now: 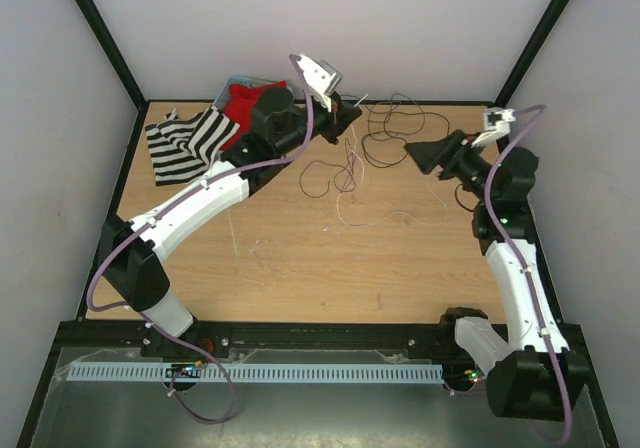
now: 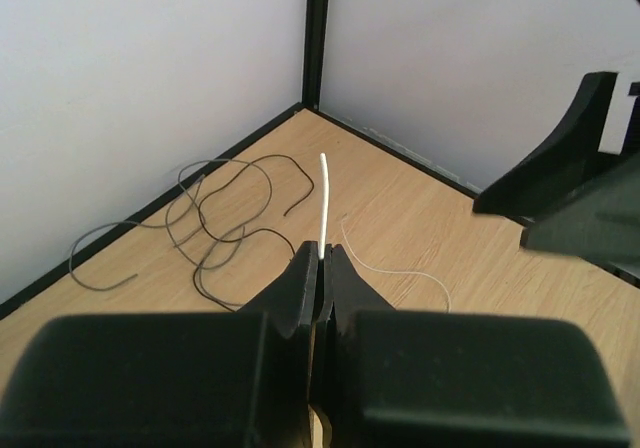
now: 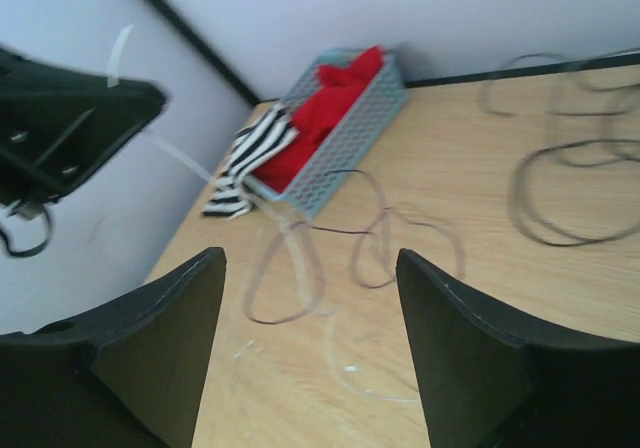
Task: Zip-tie the wires
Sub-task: Untie the cable at the center of the board.
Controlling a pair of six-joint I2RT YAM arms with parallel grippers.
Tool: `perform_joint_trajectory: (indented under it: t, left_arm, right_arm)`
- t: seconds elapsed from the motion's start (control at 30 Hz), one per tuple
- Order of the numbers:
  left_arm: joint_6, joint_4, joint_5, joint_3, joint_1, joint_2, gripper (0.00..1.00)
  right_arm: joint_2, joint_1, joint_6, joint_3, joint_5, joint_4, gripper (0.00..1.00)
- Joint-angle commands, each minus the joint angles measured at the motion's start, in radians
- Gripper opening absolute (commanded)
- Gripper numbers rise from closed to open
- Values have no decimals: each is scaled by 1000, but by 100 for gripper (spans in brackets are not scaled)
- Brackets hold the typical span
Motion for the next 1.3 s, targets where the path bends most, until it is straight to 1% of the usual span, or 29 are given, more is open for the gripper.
perform_joint_trajectory:
  t: [0.0,0.2,0.4,0.53,0.77,0.93,1.03,1.07,1.17,1.2,1.27]
  left_arm:
    - [26,-38,-87,39,-25,13,0]
    - [31,-55,-131,51,-53,18,0]
    - [47,-73,-151,59,-71,14,0]
    - [51,-83,-157,61,-81,5,0]
    - [85,-104,-194,66,-88,-5,0]
    - [85,-109,-190,73,-100,-4,0]
    - [85,-112,-194,70,-109,1,0]
    - [87,-114,-196,69,-110,2,0]
    - [130,-136,-248,69,-104,-2,0]
    - [139,-154,-278,72,-88,-7,0]
    - [104,-206,-285,81,-20,-23,0]
  right_arm:
    - [-5,146,101,-43,-8,145,77]
    - [39,358,87,-91,96,171,70]
    - [121,456,56,-81,157,166,63]
    - [175,492,40,-73,190,161,60]
    - [210,502,5,-68,272,138,56]
    - [264,523,10,-67,275,167,55]
    - [296,538,12,-60,287,183,50]
    - [301,538,12,-59,292,187,45]
    - [285,537,-33,-50,301,166,20]
    - [263,538,-66,-40,320,128,12]
    - [201,537,-151,-24,406,17,0]
